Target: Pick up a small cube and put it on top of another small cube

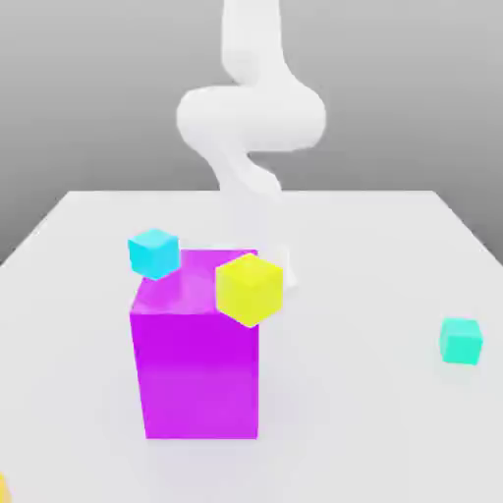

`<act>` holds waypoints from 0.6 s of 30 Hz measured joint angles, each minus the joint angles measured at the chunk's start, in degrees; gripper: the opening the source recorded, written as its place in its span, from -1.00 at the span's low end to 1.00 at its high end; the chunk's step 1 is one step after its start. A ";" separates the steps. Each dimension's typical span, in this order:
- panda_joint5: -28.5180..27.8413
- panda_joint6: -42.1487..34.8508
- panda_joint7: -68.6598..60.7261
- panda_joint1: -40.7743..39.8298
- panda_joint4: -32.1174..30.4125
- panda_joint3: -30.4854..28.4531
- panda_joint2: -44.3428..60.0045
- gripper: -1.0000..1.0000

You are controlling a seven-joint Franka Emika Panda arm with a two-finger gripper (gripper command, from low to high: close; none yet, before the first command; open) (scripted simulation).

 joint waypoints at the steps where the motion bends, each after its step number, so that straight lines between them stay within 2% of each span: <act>1: -0.10 0.39 1.18 -0.82 0.48 -0.05 2.26 0.00; 18: -0.51 6.54 18.63 -11.12 8.07 -4.15 37.74 0.00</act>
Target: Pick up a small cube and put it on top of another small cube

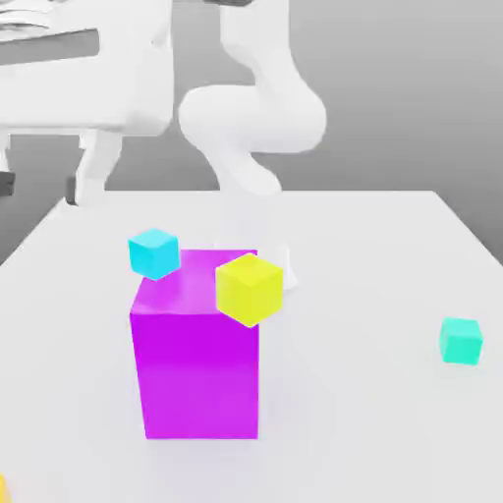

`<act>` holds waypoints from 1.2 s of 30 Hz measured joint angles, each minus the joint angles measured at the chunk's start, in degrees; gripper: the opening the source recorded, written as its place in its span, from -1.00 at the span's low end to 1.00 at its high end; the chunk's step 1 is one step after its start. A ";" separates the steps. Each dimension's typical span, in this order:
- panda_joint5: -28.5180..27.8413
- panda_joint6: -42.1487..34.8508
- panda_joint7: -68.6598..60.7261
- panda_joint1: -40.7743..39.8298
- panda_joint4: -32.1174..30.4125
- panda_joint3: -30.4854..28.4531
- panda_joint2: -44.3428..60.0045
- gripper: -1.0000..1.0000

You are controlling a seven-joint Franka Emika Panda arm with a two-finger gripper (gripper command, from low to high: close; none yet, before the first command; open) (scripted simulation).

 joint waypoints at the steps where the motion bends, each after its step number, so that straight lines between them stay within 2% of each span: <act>1: 0.24 0.36 0.84 -0.70 0.44 -0.35 2.08 0.00; 14: 6.85 4.89 9.46 -7.23 6.26 -3.90 29.35 0.00; 18: 8.85 9.63 9.39 -8.73 8.18 -3.11 37.68 0.00; 19: 9.15 10.84 9.22 -8.98 8.56 -2.82 39.32 -1.00; 26: 9.33 11.02 9.13 -8.98 8.61 -2.82 39.53 -1.00; 30: 8.23 5.87 9.67 -7.64 6.86 -4.22 32.63 -1.00; 36: 4.53 -0.69 7.08 -3.89 1.14 -2.48 20.05 -1.00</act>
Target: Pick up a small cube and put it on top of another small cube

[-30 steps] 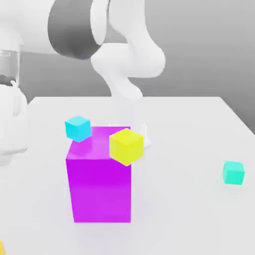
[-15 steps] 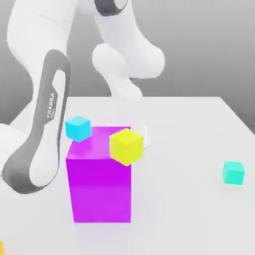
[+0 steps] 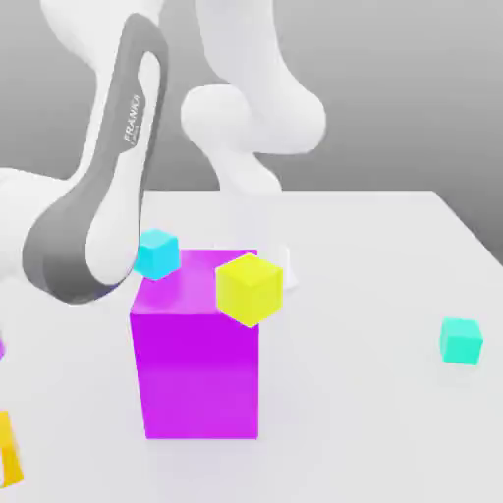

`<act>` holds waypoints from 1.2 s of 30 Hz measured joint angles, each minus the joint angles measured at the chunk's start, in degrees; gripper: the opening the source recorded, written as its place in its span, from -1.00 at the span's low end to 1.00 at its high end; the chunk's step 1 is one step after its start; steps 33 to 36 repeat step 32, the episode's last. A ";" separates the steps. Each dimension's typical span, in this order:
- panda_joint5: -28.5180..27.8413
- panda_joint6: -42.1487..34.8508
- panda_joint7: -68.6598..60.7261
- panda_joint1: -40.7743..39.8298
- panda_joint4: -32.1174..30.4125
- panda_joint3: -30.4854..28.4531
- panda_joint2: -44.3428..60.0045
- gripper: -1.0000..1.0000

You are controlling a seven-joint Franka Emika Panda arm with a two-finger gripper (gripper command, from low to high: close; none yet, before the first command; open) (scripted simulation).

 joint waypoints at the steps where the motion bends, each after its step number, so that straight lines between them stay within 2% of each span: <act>1: -0.50 -1.07 -0.57 0.60 -0.99 0.42 -2.10 -1.00; 11: -3.04 -11.87 -7.82 7.29 -10.92 4.72 -22.96 -1.00; 21: -2.33 -22.76 -17.23 13.05 -20.82 8.72 -43.70 -1.00; 25: -2.02 -16.89 -18.48 13.73 -26.35 9.35 -43.38 -1.00; 26: -1.96 -14.69 -18.55 13.69 -27.77 9.49 -42.60 1.00; 36: -2.09 -13.60 -18.52 13.59 -28.48 9.62 -42.21 1.00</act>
